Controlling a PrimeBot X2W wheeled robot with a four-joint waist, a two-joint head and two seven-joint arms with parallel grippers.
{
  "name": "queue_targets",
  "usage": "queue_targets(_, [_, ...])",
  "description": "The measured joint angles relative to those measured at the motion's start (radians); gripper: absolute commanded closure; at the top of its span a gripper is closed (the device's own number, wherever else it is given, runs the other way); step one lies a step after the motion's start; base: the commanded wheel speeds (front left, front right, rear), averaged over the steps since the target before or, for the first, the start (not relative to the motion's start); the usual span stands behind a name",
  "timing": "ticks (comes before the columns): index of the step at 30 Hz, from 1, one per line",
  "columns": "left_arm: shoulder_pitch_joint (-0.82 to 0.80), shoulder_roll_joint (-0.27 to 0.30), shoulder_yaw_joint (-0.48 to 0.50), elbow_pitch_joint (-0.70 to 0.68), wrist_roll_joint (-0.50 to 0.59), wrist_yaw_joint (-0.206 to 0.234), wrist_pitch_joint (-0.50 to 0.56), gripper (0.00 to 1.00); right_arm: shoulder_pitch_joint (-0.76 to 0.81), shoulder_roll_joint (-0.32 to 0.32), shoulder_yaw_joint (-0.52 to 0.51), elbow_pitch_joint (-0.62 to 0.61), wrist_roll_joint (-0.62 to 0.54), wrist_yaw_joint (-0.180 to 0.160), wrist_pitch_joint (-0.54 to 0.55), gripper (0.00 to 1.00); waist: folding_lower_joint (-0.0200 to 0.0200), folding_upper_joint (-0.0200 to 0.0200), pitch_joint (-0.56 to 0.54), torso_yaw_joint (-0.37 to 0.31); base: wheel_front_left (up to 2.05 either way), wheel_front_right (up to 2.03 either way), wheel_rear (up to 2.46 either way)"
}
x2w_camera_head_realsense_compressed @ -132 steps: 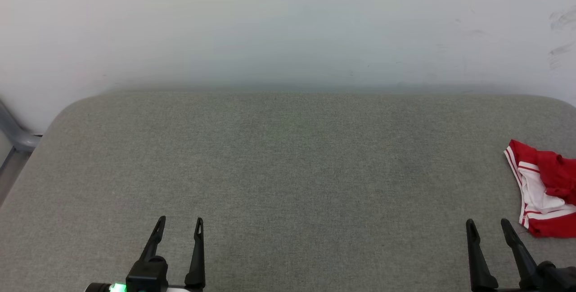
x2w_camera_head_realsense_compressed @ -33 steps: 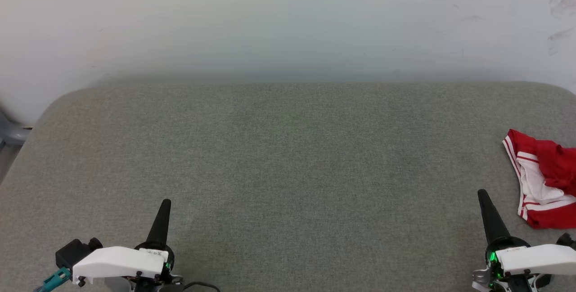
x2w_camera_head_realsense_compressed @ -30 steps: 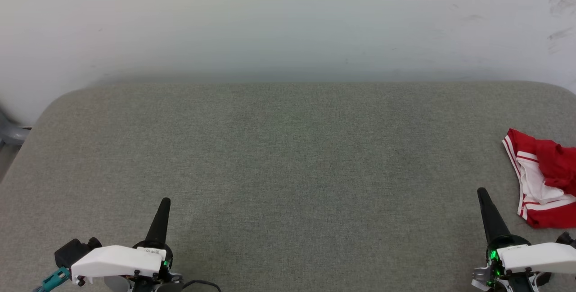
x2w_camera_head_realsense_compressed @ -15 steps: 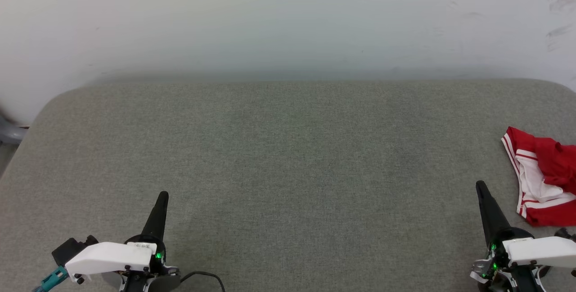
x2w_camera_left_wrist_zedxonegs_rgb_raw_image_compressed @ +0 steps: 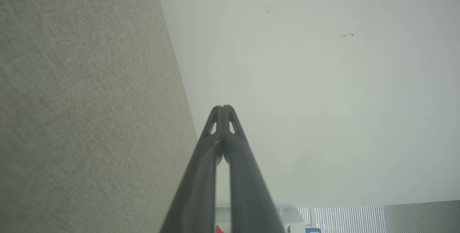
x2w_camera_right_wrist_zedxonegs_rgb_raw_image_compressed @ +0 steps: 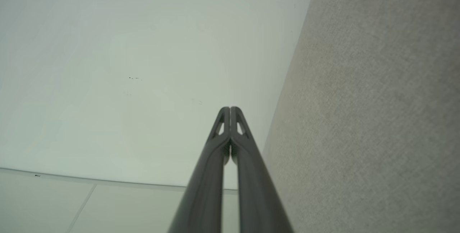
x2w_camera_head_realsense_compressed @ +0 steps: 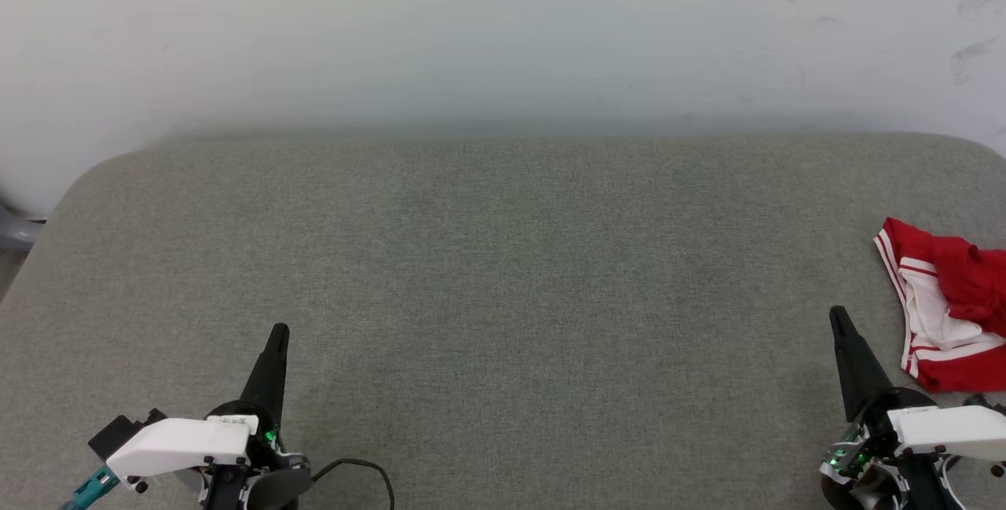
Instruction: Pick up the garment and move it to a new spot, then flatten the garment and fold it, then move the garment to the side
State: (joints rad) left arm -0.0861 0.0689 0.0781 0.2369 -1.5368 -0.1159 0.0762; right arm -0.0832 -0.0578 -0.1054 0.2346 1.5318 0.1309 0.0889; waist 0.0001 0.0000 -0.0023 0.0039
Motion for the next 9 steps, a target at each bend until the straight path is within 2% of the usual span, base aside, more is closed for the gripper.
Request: queue_targets(9, [-0.010, -0.004, 0.013, 0.007, -0.063, -0.010, 0.018, 1.00, -0.015, 0.001, -0.002, 0.007, 0.058, 0.000, 0.015, 1.00, 0.0000, 0.0000, 0.004, -0.003, 0.00, 0.00, 0.00])
